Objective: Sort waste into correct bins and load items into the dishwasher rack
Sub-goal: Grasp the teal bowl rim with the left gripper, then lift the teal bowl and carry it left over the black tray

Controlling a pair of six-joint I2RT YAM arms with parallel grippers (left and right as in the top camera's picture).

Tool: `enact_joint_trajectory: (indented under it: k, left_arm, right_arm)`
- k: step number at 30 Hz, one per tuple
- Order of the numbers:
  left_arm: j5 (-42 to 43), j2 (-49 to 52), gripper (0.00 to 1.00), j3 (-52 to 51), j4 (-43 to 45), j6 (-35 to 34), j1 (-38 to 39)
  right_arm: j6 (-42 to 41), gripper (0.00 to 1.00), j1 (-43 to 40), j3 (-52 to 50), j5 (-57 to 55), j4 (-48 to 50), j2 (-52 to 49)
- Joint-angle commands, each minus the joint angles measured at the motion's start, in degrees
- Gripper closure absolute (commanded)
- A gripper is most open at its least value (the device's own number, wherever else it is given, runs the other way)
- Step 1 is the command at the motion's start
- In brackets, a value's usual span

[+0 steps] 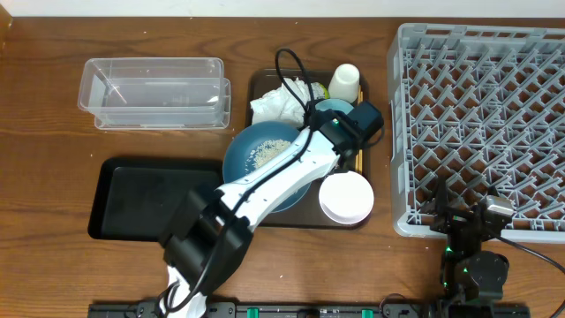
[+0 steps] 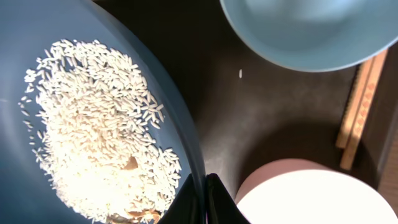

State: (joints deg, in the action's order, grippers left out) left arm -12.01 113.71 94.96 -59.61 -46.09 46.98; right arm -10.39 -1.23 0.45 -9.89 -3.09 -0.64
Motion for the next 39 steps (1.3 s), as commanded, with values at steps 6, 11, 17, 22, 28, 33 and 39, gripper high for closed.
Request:
enact_joint_trajectory:
  k: [6,11,17,22,28,33,39]
  left_arm:
    - [-1.44,-8.15,0.94,1.18,-3.93,1.90,-3.19]
    - [3.65,-13.11,0.94,1.18,-6.86,4.37,-8.52]
    - [17.92,-19.78,0.94,1.18,-7.30,12.26,-17.99]
    - [30.18,-25.40,0.94,1.16,-8.26,17.09,-26.36]
    - [42.27,-30.25,0.94,-0.11,-8.90,21.88,-37.51]
    - [49.86,-31.52,0.94,-3.74,-9.09,24.72,-44.65]
    - [55.28,-31.52,0.94,-12.55,-5.88,25.77,-49.44]
  right_arm:
    - [0.39,0.01,0.79,-0.13,-0.15,-0.11,0.35]
    - [0.39,0.01,0.79,-0.13,-0.15,-0.11,0.35]
    - [0.39,0.01,0.79,-0.13,-0.15,-0.11,0.35]
    - [0.39,0.01,0.79,-0.13,-0.15,-0.11,0.35]
    - [0.39,0.01,0.79,-0.13,-0.15,-0.11,0.35]
    - [0.39,0.01,0.79,-0.13,-0.15,-0.11,0.35]
    - [0.39,0.01,0.79,-0.13,-0.15,-0.11,0.35]
